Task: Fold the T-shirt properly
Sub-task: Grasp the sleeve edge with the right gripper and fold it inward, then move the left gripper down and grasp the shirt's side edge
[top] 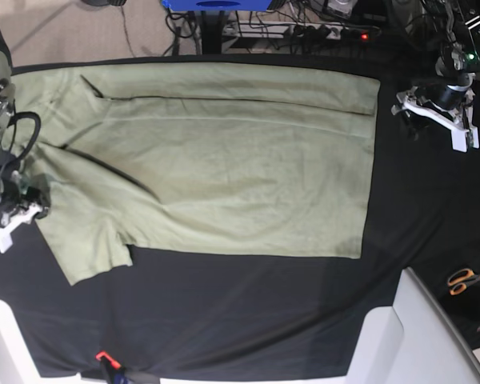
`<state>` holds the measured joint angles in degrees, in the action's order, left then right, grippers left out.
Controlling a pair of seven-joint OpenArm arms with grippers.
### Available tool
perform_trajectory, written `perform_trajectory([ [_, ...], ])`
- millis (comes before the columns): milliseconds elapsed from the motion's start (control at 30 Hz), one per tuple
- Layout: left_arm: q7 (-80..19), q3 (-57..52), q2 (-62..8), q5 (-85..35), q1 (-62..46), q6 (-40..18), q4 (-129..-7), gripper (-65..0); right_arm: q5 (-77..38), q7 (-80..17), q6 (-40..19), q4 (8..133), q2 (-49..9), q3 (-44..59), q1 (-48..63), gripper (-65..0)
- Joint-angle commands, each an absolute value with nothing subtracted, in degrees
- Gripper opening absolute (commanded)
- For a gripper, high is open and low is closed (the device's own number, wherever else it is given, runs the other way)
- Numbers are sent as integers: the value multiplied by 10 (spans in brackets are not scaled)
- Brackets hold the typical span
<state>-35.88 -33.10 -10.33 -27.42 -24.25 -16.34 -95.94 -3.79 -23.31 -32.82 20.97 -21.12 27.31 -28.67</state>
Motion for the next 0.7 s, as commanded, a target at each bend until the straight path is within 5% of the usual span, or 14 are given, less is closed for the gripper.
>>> perform_trajectory([
  [0, -348, -334, -110, -280, -237, -164, -960, -296, -42, -221, -332, 218, -223, 273, -302, -521],
  [200, -349, -333, -119, -279, -153, -163, -891, -295, -42, -223, -332, 218, -223, 272, -302, -644],
  [367, -392, -333, -145, -279, -46, -163, -788, -283, -42, -224, -332, 218, -223, 272, -299, -648],
  [533, -411, -308, -153, -279, 51, -163, -664, -99, -42, -224, -333, 218, -223, 272, -298, -648],
  [667, -404, -239, -152, -279, 99, -161, -590, -67, -42, -224, -333, 218, -223, 272, -298, -648],
])
